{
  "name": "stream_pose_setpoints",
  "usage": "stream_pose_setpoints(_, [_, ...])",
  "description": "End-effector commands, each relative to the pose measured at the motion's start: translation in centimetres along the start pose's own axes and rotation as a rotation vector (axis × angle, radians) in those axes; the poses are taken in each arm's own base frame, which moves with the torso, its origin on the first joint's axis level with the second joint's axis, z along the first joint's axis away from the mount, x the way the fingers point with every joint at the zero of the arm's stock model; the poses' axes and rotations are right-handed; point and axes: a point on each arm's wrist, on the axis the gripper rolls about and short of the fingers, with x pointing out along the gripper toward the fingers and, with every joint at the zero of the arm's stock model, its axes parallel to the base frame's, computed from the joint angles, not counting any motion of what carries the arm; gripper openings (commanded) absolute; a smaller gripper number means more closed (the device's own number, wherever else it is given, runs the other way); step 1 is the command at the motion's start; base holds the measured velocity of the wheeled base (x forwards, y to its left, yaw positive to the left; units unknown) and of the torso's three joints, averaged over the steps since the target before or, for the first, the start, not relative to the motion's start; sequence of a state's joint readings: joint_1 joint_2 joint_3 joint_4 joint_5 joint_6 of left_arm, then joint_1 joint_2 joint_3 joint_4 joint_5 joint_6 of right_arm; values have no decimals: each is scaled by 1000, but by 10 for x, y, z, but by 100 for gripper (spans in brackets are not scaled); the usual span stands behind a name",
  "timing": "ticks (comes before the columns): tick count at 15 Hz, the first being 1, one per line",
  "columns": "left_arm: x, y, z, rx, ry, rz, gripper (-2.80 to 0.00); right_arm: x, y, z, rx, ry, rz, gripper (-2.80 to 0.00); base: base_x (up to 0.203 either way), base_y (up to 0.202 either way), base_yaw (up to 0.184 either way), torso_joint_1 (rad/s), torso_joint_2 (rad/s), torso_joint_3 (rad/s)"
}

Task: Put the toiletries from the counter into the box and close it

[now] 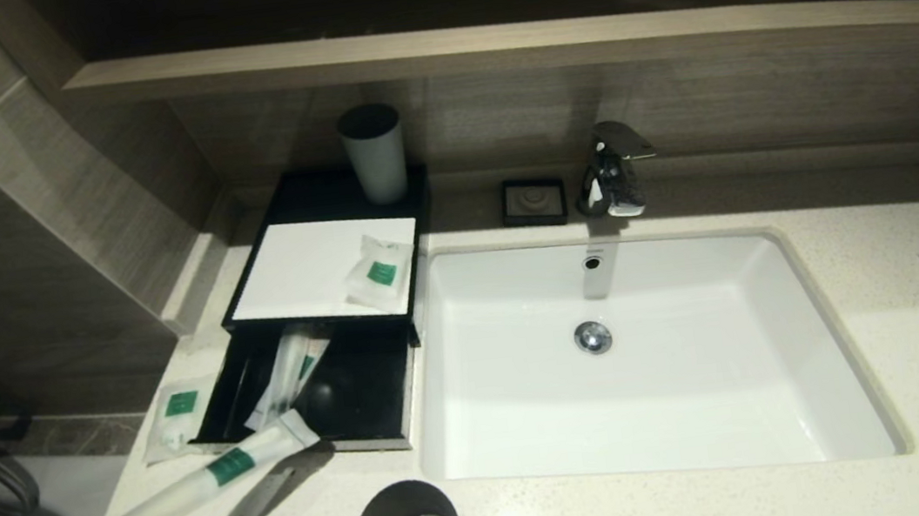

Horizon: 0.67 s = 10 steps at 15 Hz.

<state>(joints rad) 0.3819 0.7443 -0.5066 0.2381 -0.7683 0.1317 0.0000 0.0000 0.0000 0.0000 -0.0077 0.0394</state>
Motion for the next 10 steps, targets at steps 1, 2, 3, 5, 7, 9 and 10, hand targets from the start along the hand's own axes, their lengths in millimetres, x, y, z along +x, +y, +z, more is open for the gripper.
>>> stream_pose_setpoints(1, [3, 3, 1, -14, 14, -8, -280, 0, 0, 0, 1, 2, 0, -280, 0, 0, 0, 0, 0, 0])
stream_pose_setpoints(2, [5, 5, 2, -24, 24, -9, -280, 0, 0, 0, 1, 2, 0, -280, 0, 0, 0, 0, 0, 0])
stream_pose_setpoints(3, [7, 7, 3, -31, 31, -10, -280, 0, 0, 0, 1, 1, 0, -280, 0, 0, 0, 0, 0, 0])
stream_pose_setpoints(5, [13, 13, 6, -55, 55, -13, -280, 0, 0, 0, 1, 0, 0, -280, 0, 0, 0, 0, 0, 0])
stream_pose_setpoints(7, [23, 23, 13, -89, 80, -15, -280, 0, 0, 0, 1, 0, 0, -280, 0, 0, 0, 0, 0, 0])
stream_pose_setpoints(9, [32, 33, 25, -128, 88, -19, -280, 0, 0, 0, 1, 0, 0, -280, 0, 0, 0, 0, 0, 0])
stream_pose_setpoints(10, [37, 35, 31, -135, 93, -31, -280, 0, 0, 0, 1, 0, 0, -280, 0, 0, 0, 0, 0, 0])
